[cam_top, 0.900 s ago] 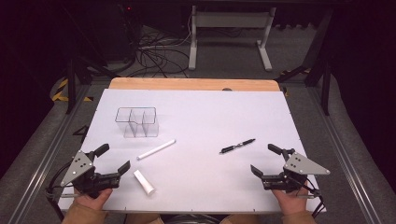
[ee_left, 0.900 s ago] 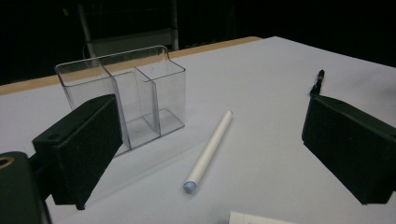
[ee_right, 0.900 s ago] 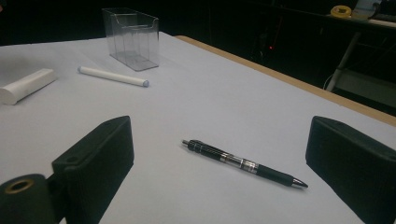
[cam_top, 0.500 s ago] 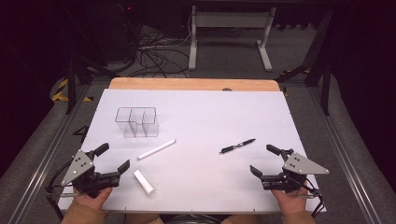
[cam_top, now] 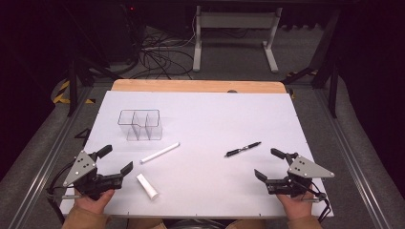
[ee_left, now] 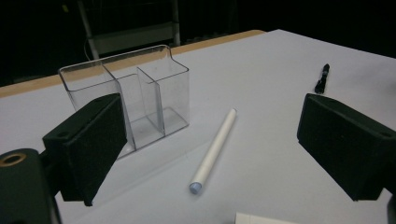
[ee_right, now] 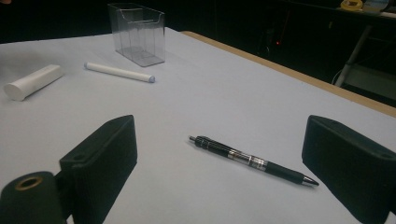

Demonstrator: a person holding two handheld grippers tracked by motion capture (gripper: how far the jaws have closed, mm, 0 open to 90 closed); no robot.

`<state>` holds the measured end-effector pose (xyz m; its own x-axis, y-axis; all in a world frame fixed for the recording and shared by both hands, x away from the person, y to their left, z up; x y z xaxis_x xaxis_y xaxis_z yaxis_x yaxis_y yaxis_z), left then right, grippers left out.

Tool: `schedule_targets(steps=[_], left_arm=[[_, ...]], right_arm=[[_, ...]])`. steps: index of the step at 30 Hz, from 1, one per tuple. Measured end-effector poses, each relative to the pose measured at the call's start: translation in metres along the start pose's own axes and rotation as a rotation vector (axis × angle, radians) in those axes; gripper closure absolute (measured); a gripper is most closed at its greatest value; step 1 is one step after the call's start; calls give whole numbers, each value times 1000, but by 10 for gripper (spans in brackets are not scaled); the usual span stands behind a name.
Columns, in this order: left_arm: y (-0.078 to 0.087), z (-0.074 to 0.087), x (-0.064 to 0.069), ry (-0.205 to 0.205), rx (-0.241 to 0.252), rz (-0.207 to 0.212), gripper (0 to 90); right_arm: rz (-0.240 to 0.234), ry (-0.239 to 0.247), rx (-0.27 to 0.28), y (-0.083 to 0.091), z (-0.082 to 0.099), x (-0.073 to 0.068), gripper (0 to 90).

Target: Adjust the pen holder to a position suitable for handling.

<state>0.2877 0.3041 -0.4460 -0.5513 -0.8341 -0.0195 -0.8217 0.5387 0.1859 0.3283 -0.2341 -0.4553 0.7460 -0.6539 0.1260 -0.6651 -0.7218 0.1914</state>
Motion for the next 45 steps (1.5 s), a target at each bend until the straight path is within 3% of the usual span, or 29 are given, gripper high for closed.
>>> schedule_targets(steps=[14, 27, 33, 45], left_arm=[[-9, -16, -14, 24, -32, 37, 103], [-19, -29, -18, 11, -37, 50, 110], [-19, -33, -19, -4, -54, 60, 167], [-29, -51, -27, -51, -166, 76, 219]], right_arm=[[-16, -8, -13, -3, 2, -1, 113], [-18, -9, -9, -1, 4, -2, 114], [-20, -9, -11, -1, 4, -2, 116], [-31, -13, -15, -1, 4, -3, 121]])
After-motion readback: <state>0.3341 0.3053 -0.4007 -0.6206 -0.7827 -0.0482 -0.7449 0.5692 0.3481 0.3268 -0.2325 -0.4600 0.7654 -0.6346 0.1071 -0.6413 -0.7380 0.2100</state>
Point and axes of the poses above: each handheld gripper's, and its own axes: y roughly backward along the jaws, z roughly out of its underside, x roughly to its right, the point moved 1 cm from there along -y, roughly forward along the jaws, and after that the axes turned 4 degrees about x, right-handed, at the moved point
